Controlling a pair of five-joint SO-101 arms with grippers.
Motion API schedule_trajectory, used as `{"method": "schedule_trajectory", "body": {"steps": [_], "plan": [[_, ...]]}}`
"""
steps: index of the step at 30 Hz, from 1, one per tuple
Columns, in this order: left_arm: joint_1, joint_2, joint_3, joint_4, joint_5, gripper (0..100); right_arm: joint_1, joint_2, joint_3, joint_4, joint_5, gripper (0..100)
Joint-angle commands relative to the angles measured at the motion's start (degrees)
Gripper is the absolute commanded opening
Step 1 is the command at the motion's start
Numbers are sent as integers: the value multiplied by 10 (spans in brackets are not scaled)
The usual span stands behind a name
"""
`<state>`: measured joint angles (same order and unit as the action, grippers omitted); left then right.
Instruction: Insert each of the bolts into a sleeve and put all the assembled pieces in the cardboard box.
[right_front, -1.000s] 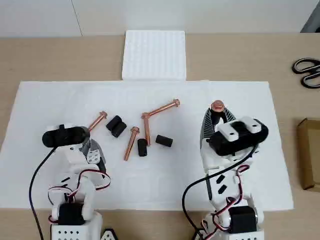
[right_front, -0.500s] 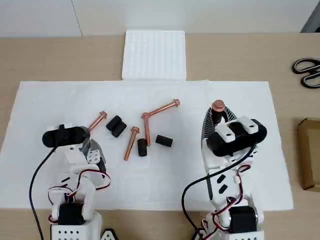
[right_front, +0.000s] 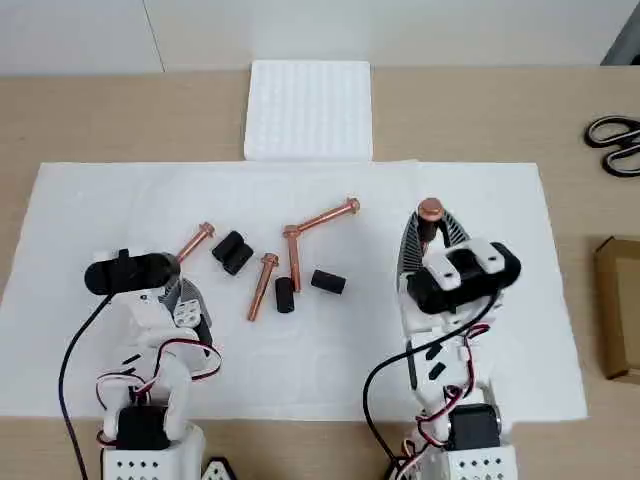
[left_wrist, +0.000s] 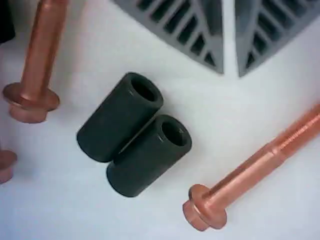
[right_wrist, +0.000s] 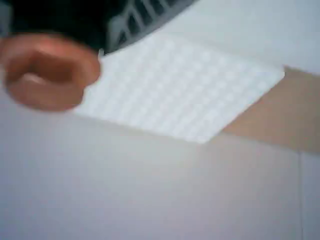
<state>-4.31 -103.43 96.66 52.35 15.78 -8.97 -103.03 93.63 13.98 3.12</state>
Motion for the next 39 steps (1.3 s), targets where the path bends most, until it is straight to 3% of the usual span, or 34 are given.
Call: {"method": "schedule_trajectory", "body": {"steps": [1, 6, 13, 21, 27, 39], "plan": [[-4, -7, -4, 2, 2, 6, 0, -10, -4, -83, 3, 7], [-4, -7, -4, 2, 2, 6, -3, -9, -4, -176, 3, 7], [-4, -7, -4, 2, 2, 6, -4, -9, -8, -114, 3, 7], [-4, -7, -4, 2, 2, 6, -7, -10, -10, -116, 3, 7], [-4, -7, -4, 2, 2, 6, -57, -10, -20, -116, 3, 7], [-4, -7, -4, 2, 2, 6, -55, -10, -17, -111, 4, 7]]}}
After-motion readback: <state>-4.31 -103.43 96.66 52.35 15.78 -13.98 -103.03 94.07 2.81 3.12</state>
